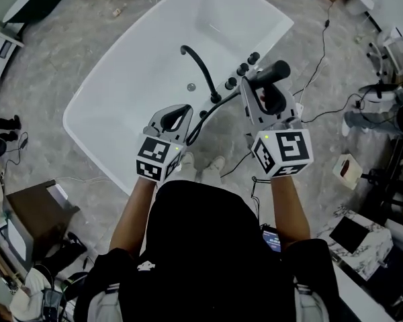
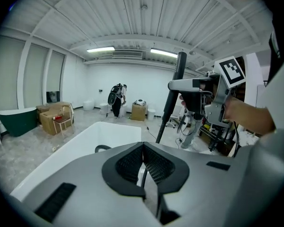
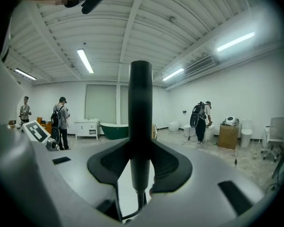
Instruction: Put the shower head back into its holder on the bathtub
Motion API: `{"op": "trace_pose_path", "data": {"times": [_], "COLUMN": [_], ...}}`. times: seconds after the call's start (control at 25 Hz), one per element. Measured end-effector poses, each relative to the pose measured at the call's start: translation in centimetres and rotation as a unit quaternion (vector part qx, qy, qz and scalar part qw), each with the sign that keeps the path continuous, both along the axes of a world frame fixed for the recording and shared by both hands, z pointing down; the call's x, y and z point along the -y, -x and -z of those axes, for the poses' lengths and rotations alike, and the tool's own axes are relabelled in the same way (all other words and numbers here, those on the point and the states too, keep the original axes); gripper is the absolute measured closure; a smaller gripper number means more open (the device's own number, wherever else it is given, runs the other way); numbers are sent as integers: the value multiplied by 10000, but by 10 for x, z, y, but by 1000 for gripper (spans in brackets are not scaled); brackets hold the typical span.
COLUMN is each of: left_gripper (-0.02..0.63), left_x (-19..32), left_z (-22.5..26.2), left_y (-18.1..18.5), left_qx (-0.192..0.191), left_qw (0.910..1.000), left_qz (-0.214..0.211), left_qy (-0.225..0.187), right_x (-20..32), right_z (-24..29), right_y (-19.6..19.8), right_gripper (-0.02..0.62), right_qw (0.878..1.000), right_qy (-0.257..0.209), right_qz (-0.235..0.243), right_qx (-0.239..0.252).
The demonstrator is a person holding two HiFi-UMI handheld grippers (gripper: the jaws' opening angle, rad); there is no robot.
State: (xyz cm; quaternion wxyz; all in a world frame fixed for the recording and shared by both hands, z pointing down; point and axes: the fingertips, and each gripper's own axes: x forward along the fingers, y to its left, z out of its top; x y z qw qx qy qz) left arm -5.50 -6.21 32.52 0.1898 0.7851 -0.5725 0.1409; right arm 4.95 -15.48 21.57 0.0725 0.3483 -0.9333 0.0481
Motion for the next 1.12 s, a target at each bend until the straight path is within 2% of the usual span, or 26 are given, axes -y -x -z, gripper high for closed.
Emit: {"op": "trace_pose_path", "data": {"times": [0.24,0.56,0.8,0.92,1.12], "left_gripper": [591,591,586,512,477], "left_x": [-5,-17,-25,-28,-25], "left_z": [-37,-92,-131,-147,-170], "left_y": [8,-7,-8,-13,-17], "left_qx": [-157,-240,26,228,476], "left_qw": [9992,9964,9944,9917,9861], "left_qz": [-210,-319,-362,-563,-896], "left_qy": [286,749,989,1136,1313], "right_x": [-1,-1,3,3,3], "right_z": [-35,-83,-119,-135,-160], "right_y": [6,-2,-6,-8,-9], "right_gripper": [453,453,453,453,453], "right_qw": [9995,9979,9961,9950,9928], "right_qy": [163,488,776,913,1130], "right_qz": [-105,-151,-164,-171,-176], "right_qx": [-229,-396,-396,-372,-362]}}
